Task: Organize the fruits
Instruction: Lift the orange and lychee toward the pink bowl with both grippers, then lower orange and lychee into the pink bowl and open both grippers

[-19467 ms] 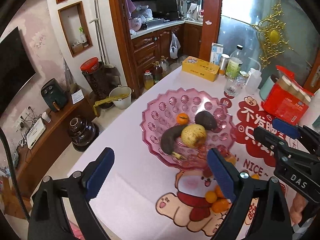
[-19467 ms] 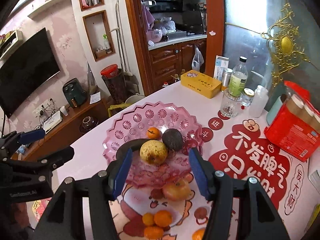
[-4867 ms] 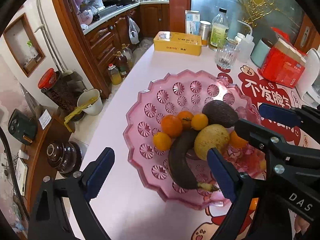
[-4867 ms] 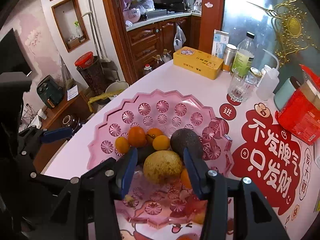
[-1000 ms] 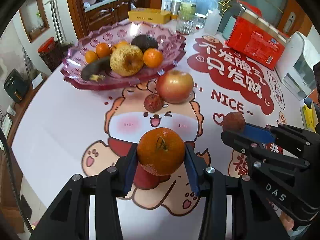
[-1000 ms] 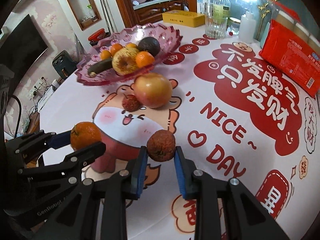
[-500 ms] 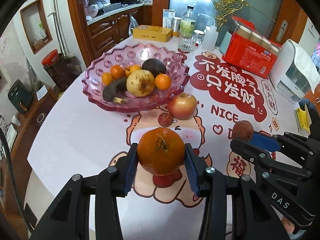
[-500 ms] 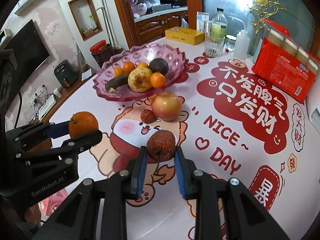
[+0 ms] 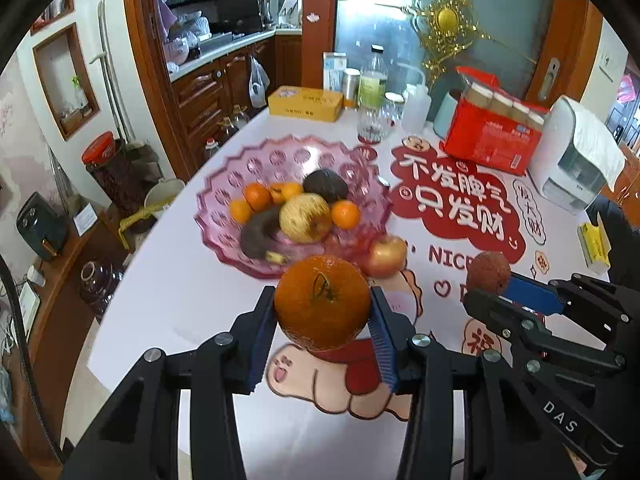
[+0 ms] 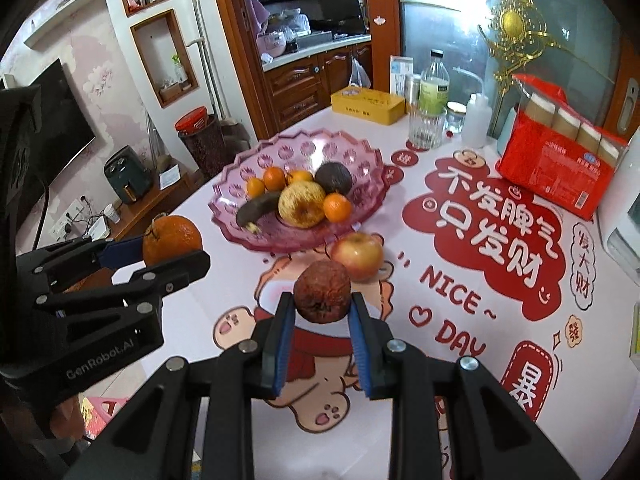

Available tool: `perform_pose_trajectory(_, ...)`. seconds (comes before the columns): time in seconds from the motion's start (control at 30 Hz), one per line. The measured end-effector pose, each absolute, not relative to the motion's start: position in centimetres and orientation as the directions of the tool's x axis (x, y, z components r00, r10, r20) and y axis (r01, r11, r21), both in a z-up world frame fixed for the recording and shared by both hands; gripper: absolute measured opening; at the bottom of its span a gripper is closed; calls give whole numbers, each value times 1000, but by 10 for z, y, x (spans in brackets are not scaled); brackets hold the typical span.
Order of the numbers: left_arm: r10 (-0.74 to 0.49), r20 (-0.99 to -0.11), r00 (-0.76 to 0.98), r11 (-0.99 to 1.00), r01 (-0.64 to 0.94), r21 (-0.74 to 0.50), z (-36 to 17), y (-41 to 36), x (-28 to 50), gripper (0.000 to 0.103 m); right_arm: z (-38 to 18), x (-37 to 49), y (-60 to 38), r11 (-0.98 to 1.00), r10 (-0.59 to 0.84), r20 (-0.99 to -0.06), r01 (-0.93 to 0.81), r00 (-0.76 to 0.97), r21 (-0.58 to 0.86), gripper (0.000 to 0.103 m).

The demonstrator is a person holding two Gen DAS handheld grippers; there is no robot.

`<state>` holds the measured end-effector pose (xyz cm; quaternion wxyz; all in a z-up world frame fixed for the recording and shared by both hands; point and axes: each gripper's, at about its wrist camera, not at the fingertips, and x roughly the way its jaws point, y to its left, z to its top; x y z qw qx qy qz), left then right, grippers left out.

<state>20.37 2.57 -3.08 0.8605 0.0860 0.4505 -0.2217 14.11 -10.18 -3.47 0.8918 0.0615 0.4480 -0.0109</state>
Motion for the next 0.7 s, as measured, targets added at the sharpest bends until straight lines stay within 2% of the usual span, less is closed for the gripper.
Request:
perform_pose_trajectory(0.47, -316, -761, 567, 878, 478, -8, 8, 57, 274, 44, 34, 201, -78, 990, -107, -731, 141, 674, -15, 27)
perform_pose_trajectory(0.7, -320, -750, 579, 868, 497, 13, 11, 57, 322, 44, 41, 246, -70, 986, -151, -724, 159, 673, -57, 27)
